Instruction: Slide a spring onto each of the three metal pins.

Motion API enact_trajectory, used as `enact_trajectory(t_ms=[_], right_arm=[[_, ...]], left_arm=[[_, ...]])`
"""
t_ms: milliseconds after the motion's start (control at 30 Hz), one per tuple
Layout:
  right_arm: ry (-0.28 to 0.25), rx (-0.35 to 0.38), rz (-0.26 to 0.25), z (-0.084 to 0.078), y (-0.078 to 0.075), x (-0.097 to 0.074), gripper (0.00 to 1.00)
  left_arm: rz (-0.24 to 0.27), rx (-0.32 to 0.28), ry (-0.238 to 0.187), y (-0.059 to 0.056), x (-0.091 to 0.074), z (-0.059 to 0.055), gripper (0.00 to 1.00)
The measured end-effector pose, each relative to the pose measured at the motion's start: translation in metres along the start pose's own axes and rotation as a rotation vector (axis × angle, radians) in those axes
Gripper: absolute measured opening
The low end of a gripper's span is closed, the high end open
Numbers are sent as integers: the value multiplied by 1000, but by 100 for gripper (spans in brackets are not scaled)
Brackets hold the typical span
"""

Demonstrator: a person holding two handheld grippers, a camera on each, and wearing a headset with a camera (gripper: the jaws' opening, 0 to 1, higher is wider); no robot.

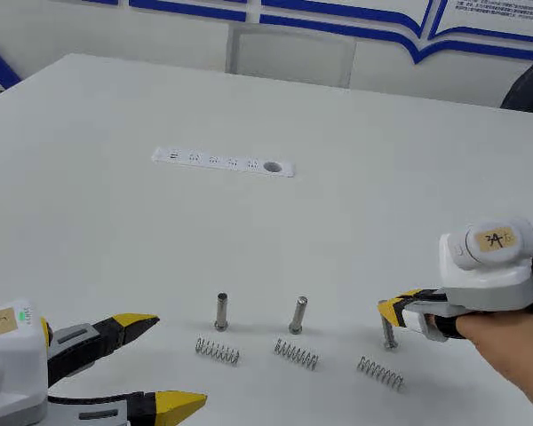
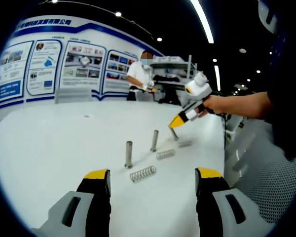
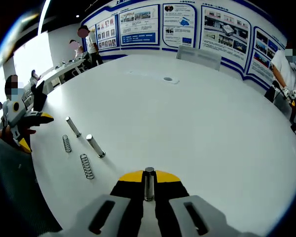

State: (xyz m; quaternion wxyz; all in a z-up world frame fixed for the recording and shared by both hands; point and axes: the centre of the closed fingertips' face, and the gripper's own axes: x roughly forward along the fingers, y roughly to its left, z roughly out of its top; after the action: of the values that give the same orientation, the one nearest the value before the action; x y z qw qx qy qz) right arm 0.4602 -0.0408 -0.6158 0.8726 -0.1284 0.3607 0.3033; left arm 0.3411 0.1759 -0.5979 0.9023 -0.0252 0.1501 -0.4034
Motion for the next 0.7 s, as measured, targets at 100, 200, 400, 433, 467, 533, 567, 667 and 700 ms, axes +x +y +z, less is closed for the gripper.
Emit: enact_trajectory(t_ms=[100, 200, 400, 433, 467, 533, 567, 667, 700], right_arm=[[-4, 0, 0, 1, -1, -1, 8], [-6, 1, 1, 1, -1, -1, 8], [-16, -1, 1, 2, 0, -4, 8], [-16, 0, 1, 2, 0, -4, 8], [-17, -1, 1, 1, 0, -5, 8], [-18, 0, 0, 1, 1, -6, 8], [-23, -4, 2, 1, 1, -6, 8], [-30, -3, 2, 1, 1, -8, 8], [-30, 0, 3, 1, 1, -8, 8]], left_arm=[[0, 1, 1, 0, 0, 0, 71], [-1, 2, 1, 0, 0, 1, 71], [-2, 7, -2, -1, 1, 3, 71], [-3, 8, -2, -1, 1, 3, 71], [-3, 9, -1, -1, 0, 3, 71], [-3, 10, -1, -1, 0, 4, 71], [-3, 11, -2, -1, 0, 3, 71], [-3, 12, -1, -2, -1, 3, 71], [-4, 12, 0, -2, -1, 3, 71]])
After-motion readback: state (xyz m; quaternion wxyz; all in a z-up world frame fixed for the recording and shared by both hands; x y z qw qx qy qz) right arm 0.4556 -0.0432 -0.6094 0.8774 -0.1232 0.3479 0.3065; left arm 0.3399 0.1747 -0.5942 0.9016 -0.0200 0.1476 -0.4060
